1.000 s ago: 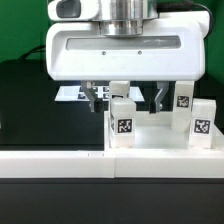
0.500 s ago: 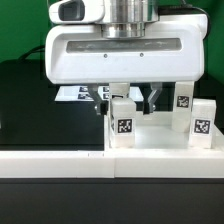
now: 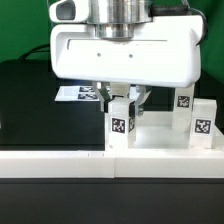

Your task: Assemble square table

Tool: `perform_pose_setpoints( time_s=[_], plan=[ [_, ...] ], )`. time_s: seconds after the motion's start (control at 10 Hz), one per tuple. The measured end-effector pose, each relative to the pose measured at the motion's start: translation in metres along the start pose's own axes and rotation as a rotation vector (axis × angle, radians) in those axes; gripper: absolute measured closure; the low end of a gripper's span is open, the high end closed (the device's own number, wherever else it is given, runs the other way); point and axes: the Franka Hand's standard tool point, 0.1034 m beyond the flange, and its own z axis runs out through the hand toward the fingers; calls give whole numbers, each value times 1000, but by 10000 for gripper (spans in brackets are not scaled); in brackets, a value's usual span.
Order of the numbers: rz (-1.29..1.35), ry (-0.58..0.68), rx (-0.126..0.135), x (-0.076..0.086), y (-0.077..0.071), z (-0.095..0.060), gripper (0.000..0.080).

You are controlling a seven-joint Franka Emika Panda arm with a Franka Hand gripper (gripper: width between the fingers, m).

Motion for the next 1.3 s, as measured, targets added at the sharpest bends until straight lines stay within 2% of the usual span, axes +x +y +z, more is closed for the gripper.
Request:
perform_pose_setpoints(
  time_s=[0.2, 0.4, 1.0, 1.1, 1.3],
  plan=[
    [377, -29, 14, 0, 2, 0, 509],
    [712, -104, 42, 2, 5, 0, 509],
    [1073, -114, 19, 1, 5, 0, 509],
    [1196, -125, 29, 0, 3, 0, 509],
    [1289, -101, 15, -1, 0, 0, 509]
  ],
)
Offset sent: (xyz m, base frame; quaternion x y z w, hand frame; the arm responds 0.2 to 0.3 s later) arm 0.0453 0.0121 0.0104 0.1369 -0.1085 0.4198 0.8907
